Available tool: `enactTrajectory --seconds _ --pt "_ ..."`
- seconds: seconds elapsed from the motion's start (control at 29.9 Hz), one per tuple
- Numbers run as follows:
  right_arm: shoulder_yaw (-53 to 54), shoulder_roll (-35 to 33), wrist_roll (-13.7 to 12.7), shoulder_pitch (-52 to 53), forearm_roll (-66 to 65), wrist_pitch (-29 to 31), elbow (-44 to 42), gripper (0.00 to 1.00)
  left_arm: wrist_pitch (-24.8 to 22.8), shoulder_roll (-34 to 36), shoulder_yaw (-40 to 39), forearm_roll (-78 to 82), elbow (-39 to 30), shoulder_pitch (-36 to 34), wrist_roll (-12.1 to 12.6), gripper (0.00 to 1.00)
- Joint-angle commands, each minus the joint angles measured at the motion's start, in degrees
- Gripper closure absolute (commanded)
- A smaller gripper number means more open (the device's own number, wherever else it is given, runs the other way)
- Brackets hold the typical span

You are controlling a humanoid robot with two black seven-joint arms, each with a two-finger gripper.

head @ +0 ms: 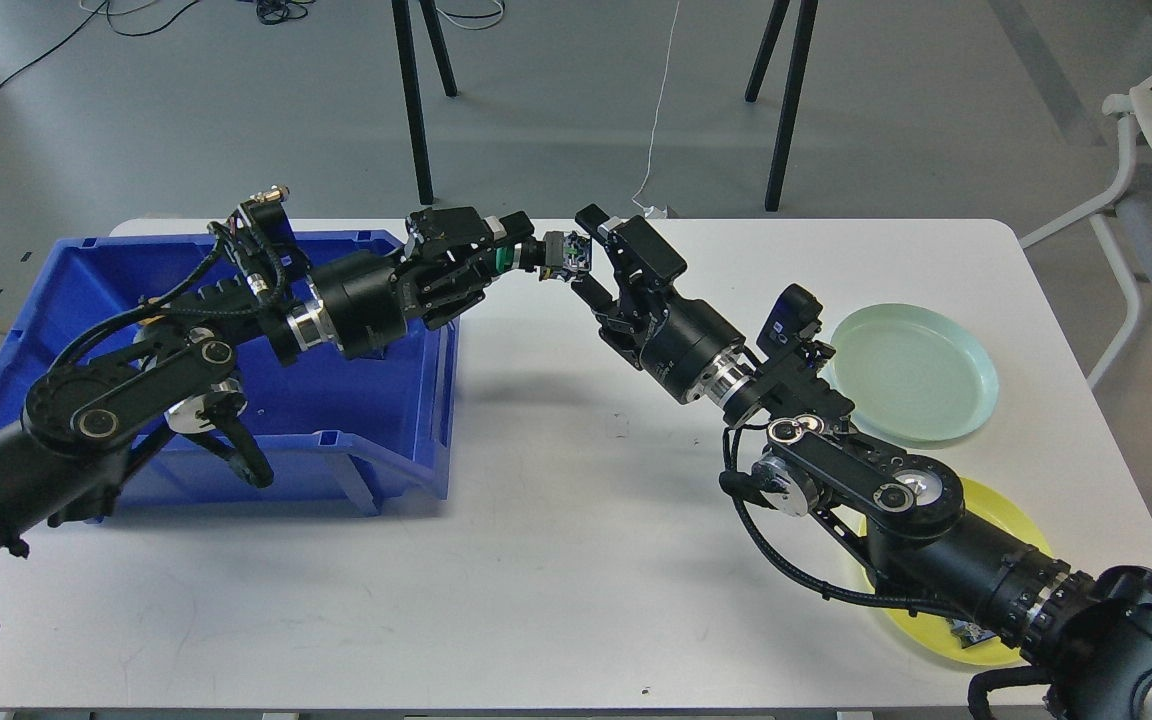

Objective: Pass button and place on color plate
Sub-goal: 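Grasp the green button with the right gripper and release the left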

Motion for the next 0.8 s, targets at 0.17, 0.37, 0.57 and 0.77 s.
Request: enactTrajectory --seconds 0.17,0.37,0.57,0.77 --pt "-0.68 -0.01 0.0 0.06 0.26 0.17 0.68 0.03 0.0 -0.09 -0.03 0.0 0.34 0.09 0.0 0.86" --pt "-0.94 -0.01 0.0 -0.03 0.34 0.43 1.03 0.05 0.0 -0.09 0.05 0.0 0.42 0.18 0.0 0.86" --pt "-4.8 -0.01 0.0 0.23 -0.45 0.35 2.44 0.49 0.0 -0.09 -0.03 0.0 0.51 0.27 0.0 0.85" --pt "-6.13 -0.01 0.0 -0.2 -0.36 -4.05 2.18 0.9 0.0 -0.09 -0.03 0.0 0.78 0.27 0.0 0.85"
